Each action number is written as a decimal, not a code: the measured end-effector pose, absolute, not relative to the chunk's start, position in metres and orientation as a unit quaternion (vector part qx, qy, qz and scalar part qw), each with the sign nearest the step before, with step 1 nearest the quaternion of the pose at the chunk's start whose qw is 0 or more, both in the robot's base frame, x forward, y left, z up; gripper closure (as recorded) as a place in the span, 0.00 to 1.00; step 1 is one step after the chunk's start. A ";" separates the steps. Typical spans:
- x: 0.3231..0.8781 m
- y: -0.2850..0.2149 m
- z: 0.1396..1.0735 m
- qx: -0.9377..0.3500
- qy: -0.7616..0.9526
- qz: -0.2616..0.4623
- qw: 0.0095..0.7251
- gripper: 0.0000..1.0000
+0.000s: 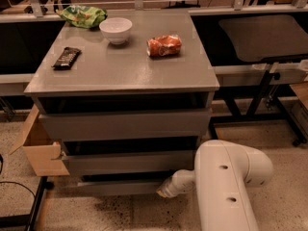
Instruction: Close bottom drawer
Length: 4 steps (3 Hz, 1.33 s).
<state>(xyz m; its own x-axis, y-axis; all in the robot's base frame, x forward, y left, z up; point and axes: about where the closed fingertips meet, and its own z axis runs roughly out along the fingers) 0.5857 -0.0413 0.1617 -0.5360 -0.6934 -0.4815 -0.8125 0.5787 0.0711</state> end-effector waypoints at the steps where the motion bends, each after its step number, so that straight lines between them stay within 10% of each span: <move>1: 0.604 -0.039 0.165 -0.435 0.862 0.136 0.223 1.00; 4: 0.568 -0.050 0.144 -0.441 0.870 0.174 0.139 1.00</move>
Offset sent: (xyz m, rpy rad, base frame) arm 0.0319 0.0111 0.0158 0.0029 -0.0604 0.0195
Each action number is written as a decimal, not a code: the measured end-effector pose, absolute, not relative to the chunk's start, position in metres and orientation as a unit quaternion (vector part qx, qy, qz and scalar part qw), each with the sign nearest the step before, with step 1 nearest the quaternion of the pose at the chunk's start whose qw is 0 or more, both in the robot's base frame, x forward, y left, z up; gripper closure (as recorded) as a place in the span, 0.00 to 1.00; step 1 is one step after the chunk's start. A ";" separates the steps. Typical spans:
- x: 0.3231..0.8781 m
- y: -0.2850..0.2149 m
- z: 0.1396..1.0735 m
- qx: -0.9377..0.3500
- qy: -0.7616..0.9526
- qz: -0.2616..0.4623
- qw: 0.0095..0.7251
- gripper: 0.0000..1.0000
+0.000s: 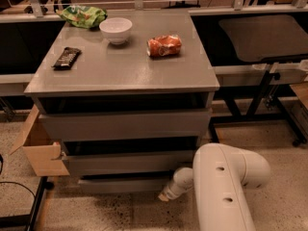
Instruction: Close bottom drawer
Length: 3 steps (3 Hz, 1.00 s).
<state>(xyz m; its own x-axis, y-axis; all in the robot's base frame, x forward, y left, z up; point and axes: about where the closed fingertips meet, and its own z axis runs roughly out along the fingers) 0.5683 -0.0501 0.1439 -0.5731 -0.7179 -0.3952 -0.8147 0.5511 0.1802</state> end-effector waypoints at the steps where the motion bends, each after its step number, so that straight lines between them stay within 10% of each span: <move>1: 0.555 -0.078 0.133 -0.415 0.885 0.183 0.105 1.00; 3: 0.532 -0.146 0.131 -0.327 0.925 0.171 0.091 1.00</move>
Offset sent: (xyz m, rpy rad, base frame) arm -0.0380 -0.1211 -0.0141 -0.0410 0.1500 -0.2809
